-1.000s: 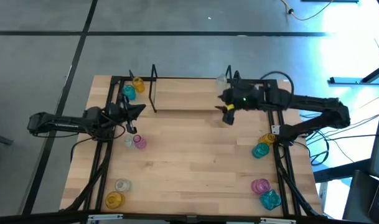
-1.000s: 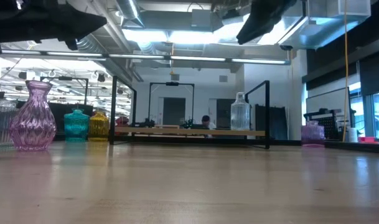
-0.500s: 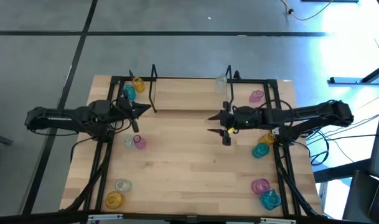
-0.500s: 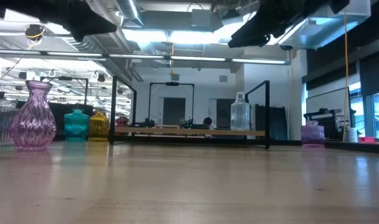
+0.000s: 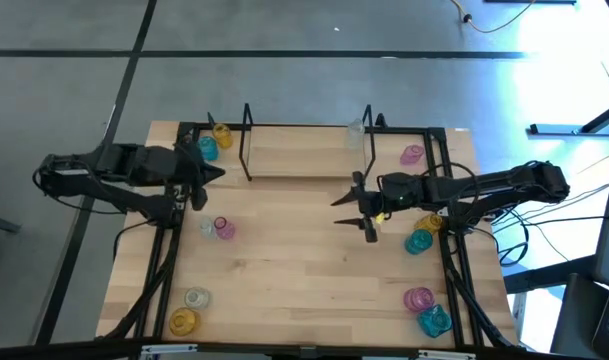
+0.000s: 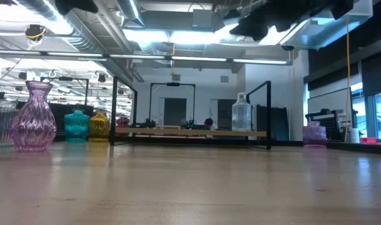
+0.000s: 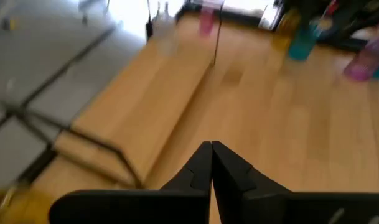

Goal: Sort vases onto shelf
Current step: Put the top transparent vase aligned with the other transparent vase on the shelf

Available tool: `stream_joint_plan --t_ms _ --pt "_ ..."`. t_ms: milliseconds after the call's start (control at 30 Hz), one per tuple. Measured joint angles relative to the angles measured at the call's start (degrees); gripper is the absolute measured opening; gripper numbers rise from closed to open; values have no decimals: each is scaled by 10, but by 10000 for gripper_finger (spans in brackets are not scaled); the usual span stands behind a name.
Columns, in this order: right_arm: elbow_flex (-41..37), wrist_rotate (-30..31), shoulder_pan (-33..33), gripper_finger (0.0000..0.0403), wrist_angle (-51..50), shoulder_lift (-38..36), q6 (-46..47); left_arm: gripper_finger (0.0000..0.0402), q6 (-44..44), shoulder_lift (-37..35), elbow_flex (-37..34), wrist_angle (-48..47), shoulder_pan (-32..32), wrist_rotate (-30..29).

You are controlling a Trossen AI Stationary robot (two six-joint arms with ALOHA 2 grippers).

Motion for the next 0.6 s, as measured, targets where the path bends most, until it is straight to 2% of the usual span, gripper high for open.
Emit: stream_joint_plan --t_ms 167,300,433,600 --pt "0 -21 0 204 -6 -5 -11 1 -105 60 71 -152 -22 3" --pt "0 -21 0 204 -24 -27 -11 1 -221 95 92 -250 -42 45" --pt "0 -38 0 204 -55 -39 3 1 -309 117 93 -293 -74 105" --pt "0 -47 0 204 -70 -36 28 1 -369 132 93 -301 -104 135"
